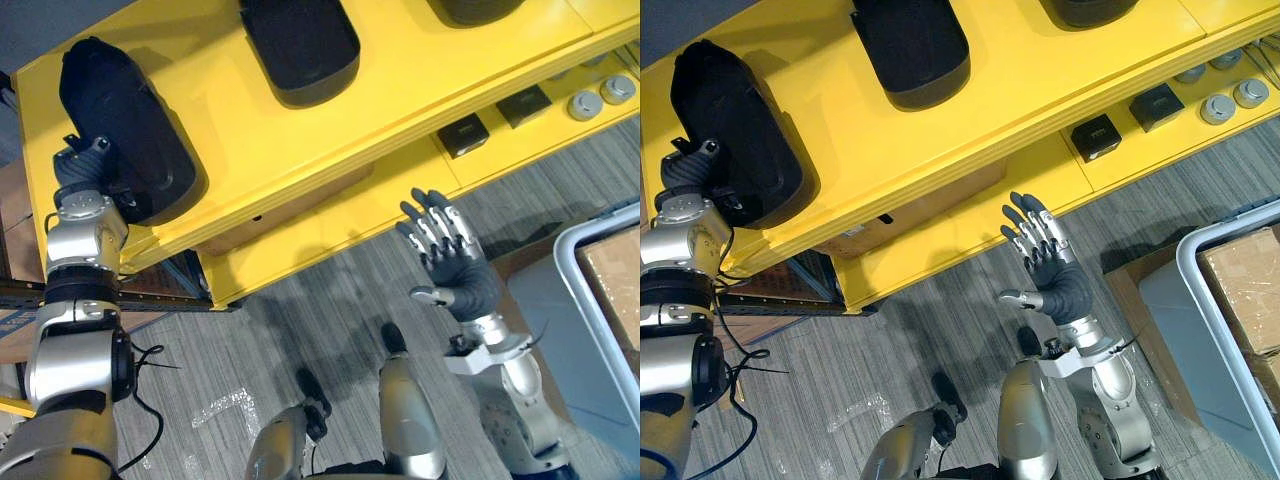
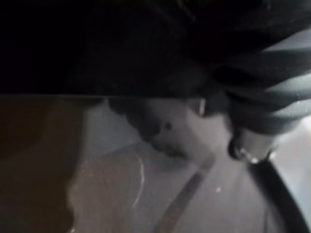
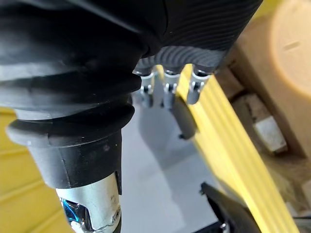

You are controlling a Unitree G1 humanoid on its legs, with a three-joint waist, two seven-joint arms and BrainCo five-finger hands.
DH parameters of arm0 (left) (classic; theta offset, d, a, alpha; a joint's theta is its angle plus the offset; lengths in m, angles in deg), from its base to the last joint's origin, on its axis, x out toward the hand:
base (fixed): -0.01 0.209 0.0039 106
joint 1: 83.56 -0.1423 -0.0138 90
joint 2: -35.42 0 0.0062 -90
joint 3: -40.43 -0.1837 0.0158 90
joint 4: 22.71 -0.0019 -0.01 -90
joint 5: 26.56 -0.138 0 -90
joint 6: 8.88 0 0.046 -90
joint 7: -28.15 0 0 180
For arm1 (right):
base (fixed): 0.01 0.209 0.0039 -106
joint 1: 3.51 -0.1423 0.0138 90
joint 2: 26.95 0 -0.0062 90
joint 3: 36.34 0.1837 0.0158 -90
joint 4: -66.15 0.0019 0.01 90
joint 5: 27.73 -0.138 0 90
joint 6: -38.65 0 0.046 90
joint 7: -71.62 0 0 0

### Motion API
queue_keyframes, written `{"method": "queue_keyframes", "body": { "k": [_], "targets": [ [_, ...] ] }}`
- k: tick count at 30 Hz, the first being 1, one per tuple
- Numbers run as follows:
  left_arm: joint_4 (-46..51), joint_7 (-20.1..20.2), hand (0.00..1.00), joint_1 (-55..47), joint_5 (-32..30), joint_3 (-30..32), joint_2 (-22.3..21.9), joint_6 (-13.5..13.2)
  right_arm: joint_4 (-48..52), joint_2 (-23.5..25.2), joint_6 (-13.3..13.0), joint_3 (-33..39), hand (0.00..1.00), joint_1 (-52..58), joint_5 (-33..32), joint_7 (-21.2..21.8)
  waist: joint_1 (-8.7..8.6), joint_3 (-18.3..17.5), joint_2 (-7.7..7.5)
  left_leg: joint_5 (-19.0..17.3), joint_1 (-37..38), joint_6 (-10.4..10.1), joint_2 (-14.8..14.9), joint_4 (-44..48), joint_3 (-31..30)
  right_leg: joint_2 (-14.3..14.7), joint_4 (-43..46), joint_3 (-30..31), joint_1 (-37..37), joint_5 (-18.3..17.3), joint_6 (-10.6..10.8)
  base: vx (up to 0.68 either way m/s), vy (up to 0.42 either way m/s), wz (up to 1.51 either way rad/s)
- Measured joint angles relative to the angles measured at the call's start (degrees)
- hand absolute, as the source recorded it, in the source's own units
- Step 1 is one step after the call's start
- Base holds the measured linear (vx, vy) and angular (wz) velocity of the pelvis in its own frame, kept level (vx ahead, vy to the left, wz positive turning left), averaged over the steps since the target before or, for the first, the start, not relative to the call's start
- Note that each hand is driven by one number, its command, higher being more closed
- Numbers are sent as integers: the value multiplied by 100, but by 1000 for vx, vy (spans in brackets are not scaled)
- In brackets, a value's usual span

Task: Walk over and take plastic housings, then place them on the shelf

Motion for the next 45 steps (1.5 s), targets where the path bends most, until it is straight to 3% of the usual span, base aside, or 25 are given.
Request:
{"method": "queue_keyframes", "body": {
  "k": [5, 8, 9, 10, 11, 13, 21, 24, 26, 28, 30, 32, 35, 38, 41, 45],
  "targets": [
    [164, -475, 0, 22, -146, 30, 30, -116, -1, -1, 21, -9, 0, 91, 0, 2, -9, -11, 5, 6, 24, -6, -4, -8, 0, 0, 24, 2, 3, 2, 0, 0, 0, 0],
    [432, -913, 0, 126, -116, 29, 219, -726, -14, -14, -101, -111, 0, 166, 41, -5, -18, -38, 1, 24, 99, -15, -15, -61, 0, 1, 49, 4, 33, 3, 0, 11, -3, -2],
    [499, -1175, 0, 338, 16, 19, 348, -1205, -17, -13, -166, -126, 0, 211, 56, -13, -24, -110, -11, 60, 112, -7, -32, -127, -5, -4, 49, 1, 29, 7, 3, 12, -3, 4],
    [513, -1245, 0, 435, 14, 15, 392, -1406, -28, -14, -219, -111, 0, 230, 56, -18, -32, -145, -17, 61, 115, -8, -34, -132, -7, -4, 48, 0, 29, 7, 3, 0, 0, 0],
    [533, -1405, 0, 544, 5, -129, 573, -1929, -104, -15, -353, -98, 0, 238, 48, -12, -45, -298, -31, 61, 114, -8, -26, -129, -9, -4, 1, 3, 39, 7, 3, 0, 0, 0],
    [670, -1335, 0, 548, -11, -313, 676, -2557, -179, -15, -472, -15, 0, 262, 4, 10, -120, -397, -20, 59, 229, -10, -17, -134, -14, -5, -108, -16, 226, 9, 8, 50, 6, -1],
    [1507, -1096, 0, 768, -380, -739, 793, -3227, -449, -12, -498, 523, 0, 386, 7, 406, -205, -872, 42, 58, 648, -9, -65, -366, -16, -15, -585, -107, 765, 82, 71, 7, 10, -3],
    [2336, -956, 0, 574, -402, -697, 793, -3496, -465, 1, -502, 468, 0, 512, 67, 547, -168, -1150, 130, 66, 710, 3, -67, -454, -70, -27, -789, -180, 932, 139, 76, 30, 14, 9],
    [3422, -869, 0, -84, -454, -620, 761, -3685, -462, 10, -616, 441, 0, 511, 277, 571, -163, -1305, 205, 85, 803, 12, -70, -523, -233, -56, -918, -358, 1146, 155, 79, 64, -3, 34],
    [4439, -736, 0, -1003, -458, -272, 474, -3766, -463, 8, -702, 302, 0, 507, 483, 550, -97, -1442, 257, 90, 895, 6, -54, -548, -365, -65, -990, -515, 1341, 155, 79, 61, -16, 39],
    [5499, -657, 0, -2320, -457, 119, -267, -3821, -463, 37, -756, 148, 0, 497, 585, 463, 54, -1657, 279, 96, 911, -3, -33, -544, -593, -84, -1078, -786, 1537, 155, 79, 58, -33, 51],
    [6255, -443, 0, -3552, -458, 221, -987, -3899, -465, 138, -726, 61, 0, 490, 584, 344, 240, -1748, 184, 119, 949, -24, -26, -541, -822, -96, -1209, -1007, 1773, 152, 76, 25, -30, 58],
    [6950, 134, 0, -5486, -505, 34, -2053, -4016, -551, 447, -723, -134, 0, 446, 861, 10, 703, -1911, -137, 174, 945, -50, -22, -543, -1218, -109, -1451, -1444, 2135, 137, 45, -10, -40, 61],
    [7088, 713, 0, -6640, -722, -280, -2548, -3978, -876, 583, -662, -597, 0, 164, 1382, -248, 1026, -2008, -338, 196, 940, -59, -55, -544, -1490, -135, -1544, -1753, 2363, 120, 17, -16, -26, 53],
    [6852, 1155, 0, -7129, -726, -613, -2903, -3766, -1334, 636, -667, -1047, 0, -156, 1851, -632, 1248, -1997, -398, 261, 872, -62, -104, -595, -1658, -187, -1571, -1993, 2410, 62, -63, -46, -7, 34],
    [6112, 1623, 0, -7458, -662, -839, -3058, -3476, -1996, 668, -821, -1263, 0, -650, 2200, -1056, 1334, -1942, -467, 293, 671, -92, -115, -591, -1879, -190, -1584, -2231, 2406, 38, -63, -39, -15, 28]
  ]
}}
